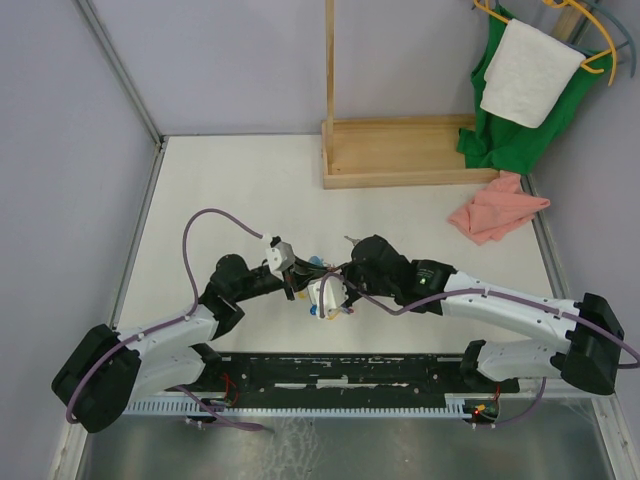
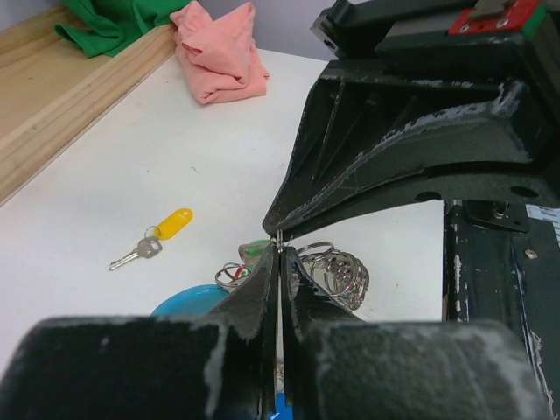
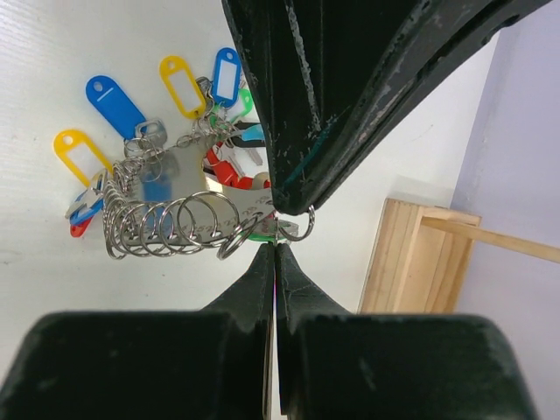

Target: Put the keys on the keyring

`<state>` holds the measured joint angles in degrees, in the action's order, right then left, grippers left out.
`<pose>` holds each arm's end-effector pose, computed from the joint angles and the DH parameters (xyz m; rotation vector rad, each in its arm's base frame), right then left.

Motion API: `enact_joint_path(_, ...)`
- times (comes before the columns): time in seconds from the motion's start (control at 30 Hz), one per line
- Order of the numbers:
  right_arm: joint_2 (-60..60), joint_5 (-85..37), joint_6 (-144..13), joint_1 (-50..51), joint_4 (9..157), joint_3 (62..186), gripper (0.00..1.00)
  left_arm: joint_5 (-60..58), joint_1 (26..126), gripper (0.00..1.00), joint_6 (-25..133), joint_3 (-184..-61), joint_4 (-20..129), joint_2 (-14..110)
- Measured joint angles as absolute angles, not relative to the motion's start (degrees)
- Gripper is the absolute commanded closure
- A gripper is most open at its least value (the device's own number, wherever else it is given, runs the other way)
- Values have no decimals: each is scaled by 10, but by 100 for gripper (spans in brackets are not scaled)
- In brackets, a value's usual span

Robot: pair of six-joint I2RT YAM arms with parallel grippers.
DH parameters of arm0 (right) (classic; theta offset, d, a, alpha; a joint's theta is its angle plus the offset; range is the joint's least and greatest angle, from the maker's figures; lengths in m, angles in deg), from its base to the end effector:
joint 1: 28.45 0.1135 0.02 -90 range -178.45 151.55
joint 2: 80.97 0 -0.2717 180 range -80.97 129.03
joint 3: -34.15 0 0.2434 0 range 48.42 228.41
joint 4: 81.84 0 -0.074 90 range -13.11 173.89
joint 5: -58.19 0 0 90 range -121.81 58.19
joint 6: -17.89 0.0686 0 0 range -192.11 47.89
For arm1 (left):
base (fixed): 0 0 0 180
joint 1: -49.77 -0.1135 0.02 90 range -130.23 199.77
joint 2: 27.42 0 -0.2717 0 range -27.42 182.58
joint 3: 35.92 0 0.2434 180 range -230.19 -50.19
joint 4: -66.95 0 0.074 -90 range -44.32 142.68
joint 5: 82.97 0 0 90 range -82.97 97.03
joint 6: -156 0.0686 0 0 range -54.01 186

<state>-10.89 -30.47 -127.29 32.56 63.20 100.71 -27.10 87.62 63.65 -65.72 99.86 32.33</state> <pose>0.1353 0.2474 0.2653 -1.9112 1.1749 0.0813 0.1538 -0.1682 0.2334 0.9422 1.3130 -0.9998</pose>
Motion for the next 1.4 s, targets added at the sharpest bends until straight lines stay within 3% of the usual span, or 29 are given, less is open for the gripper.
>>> enact_joint_path(0.2, -102, -294, -1251, 326, 655, 1001, 94, -265, 876, 97, 636, -651, 1013, 323)
enact_joint_path(0.67, -164, -326, -1126, 326, 658, 982, 39, -169, 876, 97, 637, -643, 972, 277)
enact_joint_path(0.7, -171, -332, -1110, 326, 658, 982, 34, -152, 876, 97, 637, -643, 964, 272)
enact_joint_path(0.73, -178, -339, -1092, 326, 658, 982, 13, -134, 876, 97, 637, -643, 958, 267)
enact_joint_path(0.77, -185, -347, -1071, 326, 658, 982, 2, -118, 876, 97, 638, -643, 953, 263)
enact_joint_path(1.13, -200, -552, -802, 326, 637, 980, 0, 115, 862, 96, 645, -624, 935, 252)
enact_joint_path(1.4, -206, -663, -674, 326, 623, 975, 0, 231, 799, 74, 599, -577, 947, 296)
